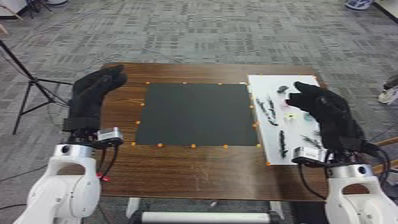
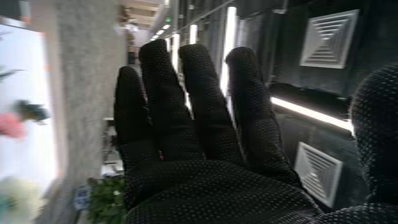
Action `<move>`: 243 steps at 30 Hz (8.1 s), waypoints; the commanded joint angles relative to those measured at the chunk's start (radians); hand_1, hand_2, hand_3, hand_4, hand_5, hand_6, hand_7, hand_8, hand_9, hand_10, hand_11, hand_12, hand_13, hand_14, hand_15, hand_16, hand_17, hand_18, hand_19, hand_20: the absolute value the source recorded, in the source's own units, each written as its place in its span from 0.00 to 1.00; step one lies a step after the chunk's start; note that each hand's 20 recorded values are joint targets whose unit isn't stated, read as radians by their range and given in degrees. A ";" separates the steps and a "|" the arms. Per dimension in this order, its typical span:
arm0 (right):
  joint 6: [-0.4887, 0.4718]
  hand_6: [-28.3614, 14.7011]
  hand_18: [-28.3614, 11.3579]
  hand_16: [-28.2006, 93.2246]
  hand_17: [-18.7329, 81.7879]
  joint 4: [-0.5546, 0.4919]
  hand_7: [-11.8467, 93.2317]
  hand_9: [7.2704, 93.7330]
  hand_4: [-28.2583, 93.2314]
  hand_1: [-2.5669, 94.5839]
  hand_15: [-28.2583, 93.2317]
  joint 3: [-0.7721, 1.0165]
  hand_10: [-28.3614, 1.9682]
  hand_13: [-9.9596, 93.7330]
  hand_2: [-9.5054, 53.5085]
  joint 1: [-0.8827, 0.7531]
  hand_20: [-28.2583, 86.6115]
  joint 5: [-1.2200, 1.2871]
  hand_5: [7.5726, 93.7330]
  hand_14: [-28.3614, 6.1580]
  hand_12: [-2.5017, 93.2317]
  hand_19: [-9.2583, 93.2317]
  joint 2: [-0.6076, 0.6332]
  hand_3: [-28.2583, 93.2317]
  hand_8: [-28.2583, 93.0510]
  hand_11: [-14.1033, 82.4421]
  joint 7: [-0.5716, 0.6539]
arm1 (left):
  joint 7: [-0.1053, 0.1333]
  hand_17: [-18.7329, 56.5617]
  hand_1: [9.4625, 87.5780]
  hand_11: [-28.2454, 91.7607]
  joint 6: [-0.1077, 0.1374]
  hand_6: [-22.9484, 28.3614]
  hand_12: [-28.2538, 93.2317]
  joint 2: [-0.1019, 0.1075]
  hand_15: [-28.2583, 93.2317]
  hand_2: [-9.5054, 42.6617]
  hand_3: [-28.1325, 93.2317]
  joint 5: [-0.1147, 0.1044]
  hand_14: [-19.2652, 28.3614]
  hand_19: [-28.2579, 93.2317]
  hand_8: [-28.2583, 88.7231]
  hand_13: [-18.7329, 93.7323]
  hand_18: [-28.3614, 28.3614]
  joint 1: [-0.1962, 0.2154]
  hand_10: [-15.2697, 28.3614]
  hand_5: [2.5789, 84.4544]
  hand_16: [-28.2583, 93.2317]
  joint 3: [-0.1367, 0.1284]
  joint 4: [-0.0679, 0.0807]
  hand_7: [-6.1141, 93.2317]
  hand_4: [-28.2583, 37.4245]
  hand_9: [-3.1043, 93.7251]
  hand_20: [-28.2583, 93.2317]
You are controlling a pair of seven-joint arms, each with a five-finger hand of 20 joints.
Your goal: Arrange flowers
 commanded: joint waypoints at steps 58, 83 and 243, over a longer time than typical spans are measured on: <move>0.109 0.53 0.34 0.54 0.84 0.011 0.46 0.89 0.14 0.33 0.73 -0.287 0.52 1.00 0.00 0.008 0.76 -1.174 0.68 0.78 0.39 1.00 0.285 0.72 0.19 0.60 0.711 | -0.082 0.31 0.21 0.41 -0.045 0.55 0.32 -0.010 0.42 0.17 0.77 0.031 0.82 0.36 0.18 0.50 0.74 0.130 0.70 0.57 0.22 -0.050 -0.037 0.21 0.15 0.55 0.38; -0.097 0.61 0.39 0.44 0.90 0.091 0.52 0.93 0.16 0.47 0.84 -0.409 0.60 1.00 0.00 0.066 0.79 -1.174 0.70 0.83 0.39 1.00 0.309 0.68 0.48 0.68 0.806 | -0.105 0.30 0.21 0.41 -0.092 0.55 0.32 -0.035 0.42 0.16 0.77 0.034 0.82 0.36 0.18 0.49 0.74 0.148 0.70 0.56 0.22 -0.054 -0.049 0.21 0.15 0.55 0.38; -0.057 0.49 0.27 0.49 0.80 0.250 0.34 0.80 0.17 0.23 0.66 -0.904 0.36 1.00 0.29 0.626 0.71 -0.459 0.63 0.68 0.20 1.00 0.179 0.74 0.20 0.27 0.603 | -0.076 0.29 0.15 0.40 0.017 0.54 0.32 0.125 0.38 0.21 0.79 -0.105 0.78 0.29 0.17 0.50 0.71 0.134 0.69 0.55 0.22 -0.088 0.223 0.22 0.02 0.53 0.35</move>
